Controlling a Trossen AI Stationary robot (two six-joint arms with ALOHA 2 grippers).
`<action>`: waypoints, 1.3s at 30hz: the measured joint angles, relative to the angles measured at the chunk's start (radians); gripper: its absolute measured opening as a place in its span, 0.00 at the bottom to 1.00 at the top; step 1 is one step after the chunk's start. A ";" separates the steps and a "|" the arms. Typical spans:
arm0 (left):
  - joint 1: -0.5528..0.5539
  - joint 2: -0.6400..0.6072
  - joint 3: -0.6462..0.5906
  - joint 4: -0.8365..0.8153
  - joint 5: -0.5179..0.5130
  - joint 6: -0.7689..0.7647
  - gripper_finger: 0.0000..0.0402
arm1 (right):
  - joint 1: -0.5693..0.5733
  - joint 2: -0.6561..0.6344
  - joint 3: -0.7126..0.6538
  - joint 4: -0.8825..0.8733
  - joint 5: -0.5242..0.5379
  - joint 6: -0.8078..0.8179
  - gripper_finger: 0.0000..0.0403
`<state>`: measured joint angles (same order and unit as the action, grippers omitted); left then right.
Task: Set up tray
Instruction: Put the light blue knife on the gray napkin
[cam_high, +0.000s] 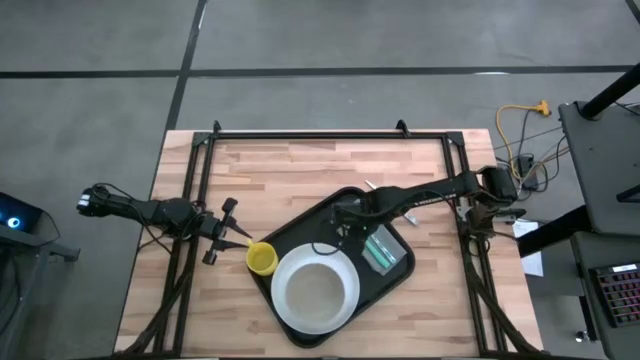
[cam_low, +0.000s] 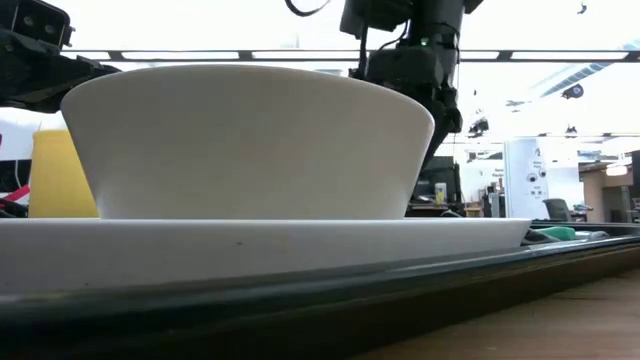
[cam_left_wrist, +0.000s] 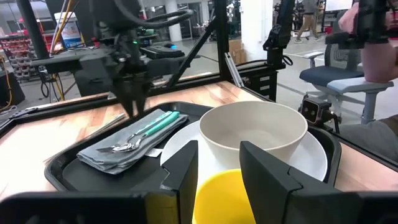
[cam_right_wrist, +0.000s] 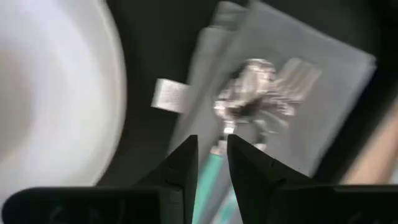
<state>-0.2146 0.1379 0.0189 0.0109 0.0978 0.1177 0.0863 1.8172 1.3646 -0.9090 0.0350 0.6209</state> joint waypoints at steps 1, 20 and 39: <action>0.000 0.000 0.000 0.000 0.000 0.000 0.26 | -0.006 -0.001 0.003 -0.020 0.018 0.000 0.19; 0.000 0.000 0.000 0.000 0.000 0.000 0.26 | -0.043 -0.018 -0.078 -0.195 0.275 0.030 0.17; 0.000 0.006 0.000 0.000 0.000 0.000 0.26 | -0.144 -0.328 -0.408 -0.033 0.237 0.091 0.17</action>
<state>-0.2146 0.1436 0.0189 0.0113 0.0976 0.1177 -0.0577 1.4891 0.9570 -0.9417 0.2724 0.7122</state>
